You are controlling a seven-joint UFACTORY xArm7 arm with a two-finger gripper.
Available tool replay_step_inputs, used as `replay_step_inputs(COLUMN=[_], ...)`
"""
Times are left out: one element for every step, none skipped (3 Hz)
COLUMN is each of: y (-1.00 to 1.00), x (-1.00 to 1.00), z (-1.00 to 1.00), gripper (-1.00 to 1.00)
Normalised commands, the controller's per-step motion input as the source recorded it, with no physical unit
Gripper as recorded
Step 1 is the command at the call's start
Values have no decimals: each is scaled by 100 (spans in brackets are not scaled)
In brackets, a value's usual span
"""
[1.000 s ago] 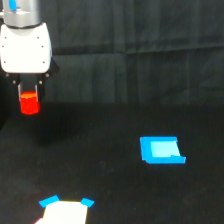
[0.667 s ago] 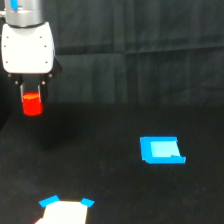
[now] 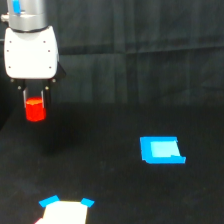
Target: Pick up the red object from the table
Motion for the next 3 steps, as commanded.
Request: replay_step_inputs(y=[-35,6,-8], x=[-38,-34,-28], z=[70,-95,-100], gripper=[-66,-100,-100])
